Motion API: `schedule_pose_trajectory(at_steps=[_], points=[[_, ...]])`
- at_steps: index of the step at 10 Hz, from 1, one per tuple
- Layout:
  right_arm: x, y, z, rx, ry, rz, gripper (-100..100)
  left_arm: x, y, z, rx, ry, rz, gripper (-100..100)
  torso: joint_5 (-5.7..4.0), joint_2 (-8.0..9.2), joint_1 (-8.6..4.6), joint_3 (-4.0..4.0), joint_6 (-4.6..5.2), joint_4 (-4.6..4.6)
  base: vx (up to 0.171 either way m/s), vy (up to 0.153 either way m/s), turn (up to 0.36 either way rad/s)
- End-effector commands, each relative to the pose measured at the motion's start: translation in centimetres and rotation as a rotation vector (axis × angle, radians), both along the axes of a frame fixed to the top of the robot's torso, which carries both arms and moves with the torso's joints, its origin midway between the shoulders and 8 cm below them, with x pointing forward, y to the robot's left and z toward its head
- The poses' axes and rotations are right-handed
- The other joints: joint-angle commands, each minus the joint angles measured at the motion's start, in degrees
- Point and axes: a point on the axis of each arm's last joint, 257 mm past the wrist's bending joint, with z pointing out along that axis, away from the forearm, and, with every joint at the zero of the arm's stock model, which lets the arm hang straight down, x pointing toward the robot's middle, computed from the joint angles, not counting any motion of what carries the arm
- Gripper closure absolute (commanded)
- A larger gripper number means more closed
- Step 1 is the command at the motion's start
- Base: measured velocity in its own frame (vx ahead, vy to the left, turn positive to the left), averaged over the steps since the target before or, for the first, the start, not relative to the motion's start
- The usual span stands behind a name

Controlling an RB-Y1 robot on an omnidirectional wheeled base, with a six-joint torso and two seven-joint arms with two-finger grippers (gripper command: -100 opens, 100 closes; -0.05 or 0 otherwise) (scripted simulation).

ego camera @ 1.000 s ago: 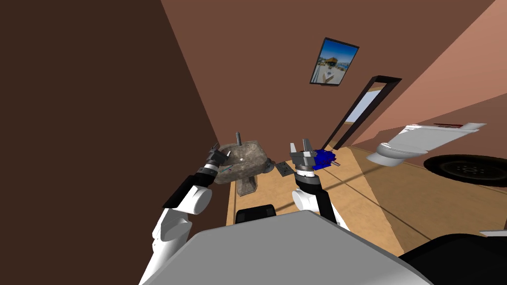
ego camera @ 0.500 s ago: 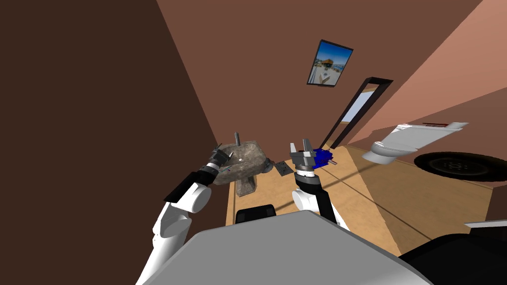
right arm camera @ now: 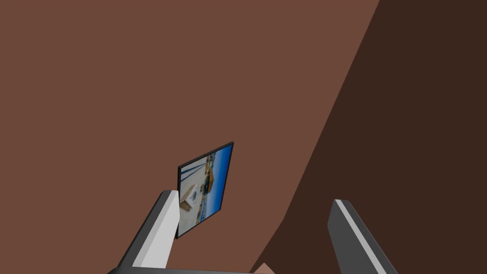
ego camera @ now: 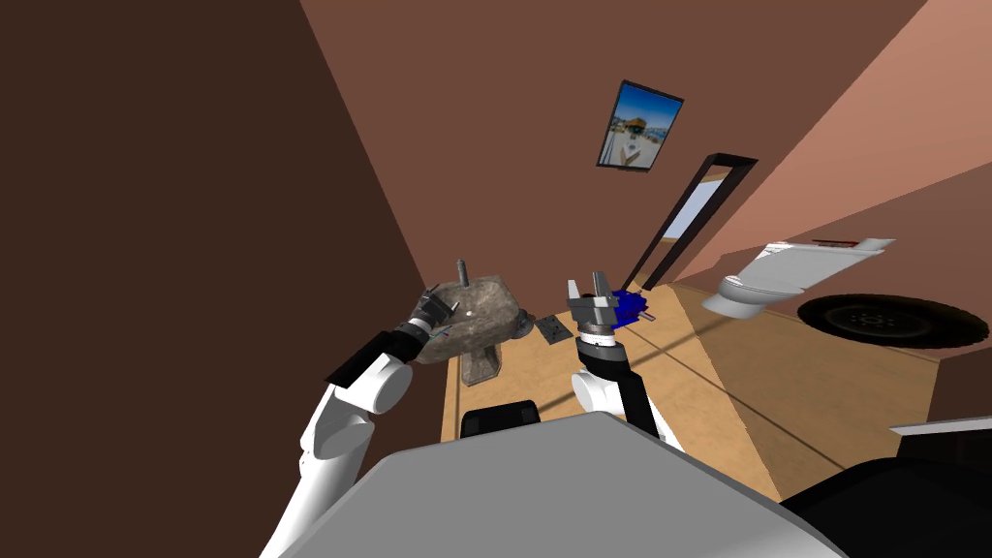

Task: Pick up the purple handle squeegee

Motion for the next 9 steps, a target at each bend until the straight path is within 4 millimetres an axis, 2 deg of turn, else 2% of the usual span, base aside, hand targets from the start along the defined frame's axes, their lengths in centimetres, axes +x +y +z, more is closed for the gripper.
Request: schedule_pose_trajectory(at_steps=[1,9], points=[[0.0,0.0,0.0,0.000,0.000,0.000,0,0.0,-0.3,-0.8,0.004,0.042,-0.011,-100,0.00,0.00,0.00,0.00,0.00,0.00,0.012,0.004,-0.042],[0.0,0.0,0.0,0.000,0.000,0.000,0,-0.4,-1.0,-4.9,0.038,0.236,-0.058,-100,0.01,-0.01,0.02,-0.01,-0.02,-0.01,0.015,0.005,-0.034]])
